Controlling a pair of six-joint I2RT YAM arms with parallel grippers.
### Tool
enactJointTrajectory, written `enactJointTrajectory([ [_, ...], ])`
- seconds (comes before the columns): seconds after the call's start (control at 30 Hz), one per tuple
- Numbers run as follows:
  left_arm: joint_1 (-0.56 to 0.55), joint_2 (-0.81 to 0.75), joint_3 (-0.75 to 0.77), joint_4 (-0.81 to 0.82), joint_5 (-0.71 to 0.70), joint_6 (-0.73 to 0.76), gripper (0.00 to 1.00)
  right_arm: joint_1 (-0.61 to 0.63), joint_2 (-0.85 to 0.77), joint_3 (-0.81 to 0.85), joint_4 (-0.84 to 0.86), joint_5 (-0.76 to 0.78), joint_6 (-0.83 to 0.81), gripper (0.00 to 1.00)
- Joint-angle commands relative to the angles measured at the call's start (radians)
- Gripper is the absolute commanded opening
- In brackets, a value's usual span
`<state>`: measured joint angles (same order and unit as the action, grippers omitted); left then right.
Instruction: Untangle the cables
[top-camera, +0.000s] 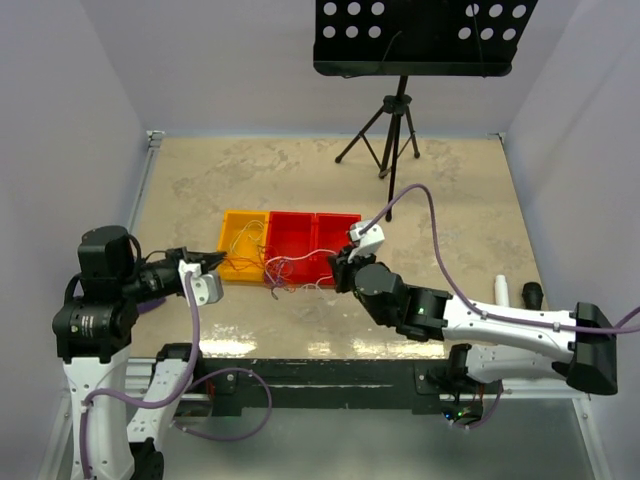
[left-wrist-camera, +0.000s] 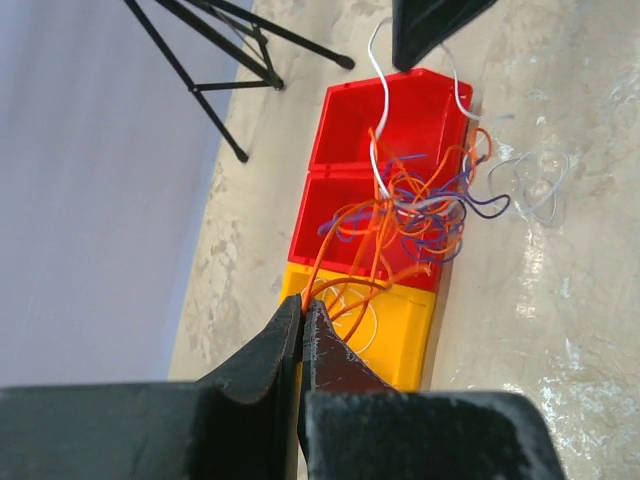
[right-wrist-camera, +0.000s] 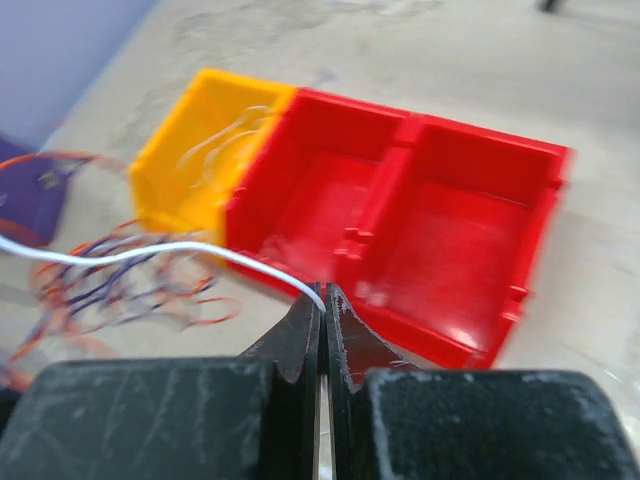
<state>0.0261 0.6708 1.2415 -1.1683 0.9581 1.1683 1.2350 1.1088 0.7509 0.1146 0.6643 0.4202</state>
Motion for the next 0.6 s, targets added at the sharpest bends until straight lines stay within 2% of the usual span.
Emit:
enactJointTrajectory([
  [0.0,0.003,-0.007,-0.039,0.081,-0.059,-0.021,0.0,-0.063,-0.055,0.062,-0.307,0.277,0.219,0.0],
  [0.1,0.003,-0.01,-0.088,0.096,-0.129,-0.006,0.0,-0.117,-0.144,0.074,-0.381,0.304,0.252,0.0],
  [0.27,0.003,-0.074,-0.224,0.056,-0.228,0.16,0.0,-0.18,-0.294,0.119,-0.432,0.371,0.246,0.0],
  [0.37,0.003,-0.102,-0.275,-0.002,-0.243,0.246,0.0,-0.183,-0.311,0.159,-0.424,0.394,0.209,0.0],
  [0.47,0.003,-0.119,-0.33,-0.097,-0.26,0.381,0.0,-0.183,-0.297,0.223,-0.493,0.458,0.229,0.0],
  [0.57,0.003,-0.164,-0.396,-0.123,-0.297,0.447,0.0,-0.183,-0.316,0.266,-0.507,0.492,0.207,0.0],
])
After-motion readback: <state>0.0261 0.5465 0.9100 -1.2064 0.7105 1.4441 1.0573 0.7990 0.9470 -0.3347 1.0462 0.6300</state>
